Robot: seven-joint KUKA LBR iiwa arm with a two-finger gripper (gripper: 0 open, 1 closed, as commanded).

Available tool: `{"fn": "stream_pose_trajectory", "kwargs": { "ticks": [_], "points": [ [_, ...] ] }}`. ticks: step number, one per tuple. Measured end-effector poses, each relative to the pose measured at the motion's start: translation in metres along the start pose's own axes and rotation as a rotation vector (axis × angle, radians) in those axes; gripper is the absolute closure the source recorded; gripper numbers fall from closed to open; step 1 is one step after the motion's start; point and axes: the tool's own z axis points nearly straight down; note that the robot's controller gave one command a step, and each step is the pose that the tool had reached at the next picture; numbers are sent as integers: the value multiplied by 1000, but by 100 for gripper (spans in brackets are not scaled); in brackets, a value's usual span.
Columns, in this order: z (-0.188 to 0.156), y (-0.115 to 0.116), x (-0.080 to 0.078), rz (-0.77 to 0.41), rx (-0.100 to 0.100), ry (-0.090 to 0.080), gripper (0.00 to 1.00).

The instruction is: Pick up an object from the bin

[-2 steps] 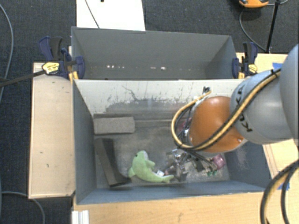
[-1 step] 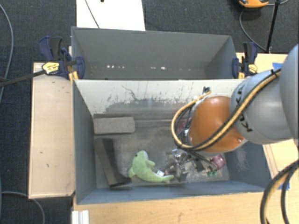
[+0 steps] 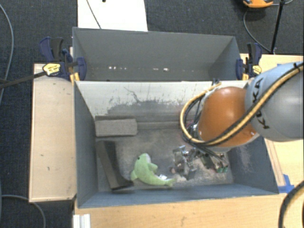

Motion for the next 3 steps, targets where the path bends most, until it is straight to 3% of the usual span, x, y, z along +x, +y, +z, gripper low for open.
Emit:
{"fn": "stream_pose_trajectory", "kwargs": {
  "ticks": [1, 2, 3],
  "points": [
    [-50, -1, -1, 74, 1, -8, 100],
    [-89, -1, -10, 27, 0, -3, 100],
    [-166, -2, -8, 142, 1, -12, 100]
  ]
}}
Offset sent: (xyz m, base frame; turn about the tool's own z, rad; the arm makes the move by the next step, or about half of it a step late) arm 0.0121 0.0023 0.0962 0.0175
